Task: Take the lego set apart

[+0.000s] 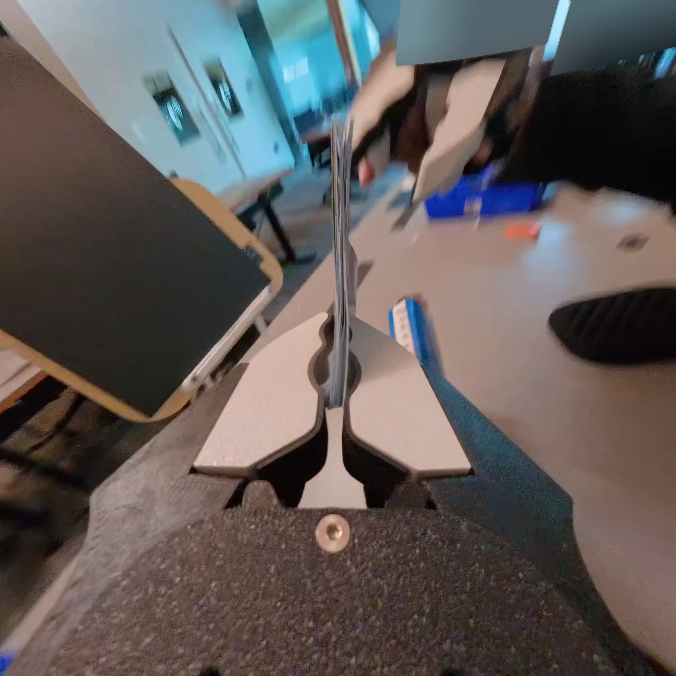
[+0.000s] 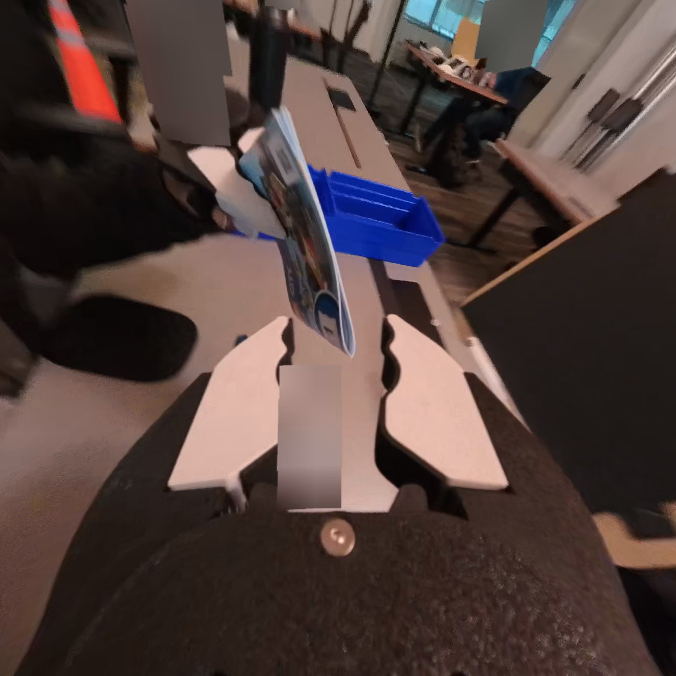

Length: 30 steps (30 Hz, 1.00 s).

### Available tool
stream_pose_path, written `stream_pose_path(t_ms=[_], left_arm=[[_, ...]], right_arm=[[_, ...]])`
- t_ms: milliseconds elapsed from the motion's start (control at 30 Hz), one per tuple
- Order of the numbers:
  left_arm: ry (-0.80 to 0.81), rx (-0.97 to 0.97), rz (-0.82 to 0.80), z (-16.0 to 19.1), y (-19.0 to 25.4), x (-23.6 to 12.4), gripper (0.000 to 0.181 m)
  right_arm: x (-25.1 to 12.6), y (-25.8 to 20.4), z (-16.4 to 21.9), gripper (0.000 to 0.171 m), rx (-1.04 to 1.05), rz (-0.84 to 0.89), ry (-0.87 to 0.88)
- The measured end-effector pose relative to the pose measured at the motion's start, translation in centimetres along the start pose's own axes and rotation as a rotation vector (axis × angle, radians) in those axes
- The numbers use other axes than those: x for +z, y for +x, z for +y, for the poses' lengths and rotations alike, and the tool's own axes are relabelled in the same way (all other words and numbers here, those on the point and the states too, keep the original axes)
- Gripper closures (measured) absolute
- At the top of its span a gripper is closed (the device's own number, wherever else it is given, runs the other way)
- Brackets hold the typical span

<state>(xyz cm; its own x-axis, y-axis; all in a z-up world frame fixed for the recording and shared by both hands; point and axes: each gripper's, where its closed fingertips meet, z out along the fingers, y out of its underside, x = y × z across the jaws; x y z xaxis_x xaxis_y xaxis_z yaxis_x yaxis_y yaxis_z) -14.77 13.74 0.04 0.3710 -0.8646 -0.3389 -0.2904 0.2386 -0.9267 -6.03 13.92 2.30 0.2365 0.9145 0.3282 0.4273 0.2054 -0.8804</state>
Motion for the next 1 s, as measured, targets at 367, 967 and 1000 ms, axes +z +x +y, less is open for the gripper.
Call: stream_pose_path(t_ms=[367,967,1000], left_arm=[[-0.428,0.433,0.045,-0.7,2.3,4.0,0.179],[-0.079,0.291,0.066,0.8,2.1,2.3,0.179],[-0.120,0.331,0.063,1.2,2.0,2.4,0.179]], right_arm=[[4.3,-2.3,0.6,0.122,-0.605,-0.002,-0.566],[1.6,-3.0,-1.1,0.169,-0.346,-0.153,-0.132],[1.6,-2.9,-0.4,0.169,-0.361,-0.150,-0.163]])
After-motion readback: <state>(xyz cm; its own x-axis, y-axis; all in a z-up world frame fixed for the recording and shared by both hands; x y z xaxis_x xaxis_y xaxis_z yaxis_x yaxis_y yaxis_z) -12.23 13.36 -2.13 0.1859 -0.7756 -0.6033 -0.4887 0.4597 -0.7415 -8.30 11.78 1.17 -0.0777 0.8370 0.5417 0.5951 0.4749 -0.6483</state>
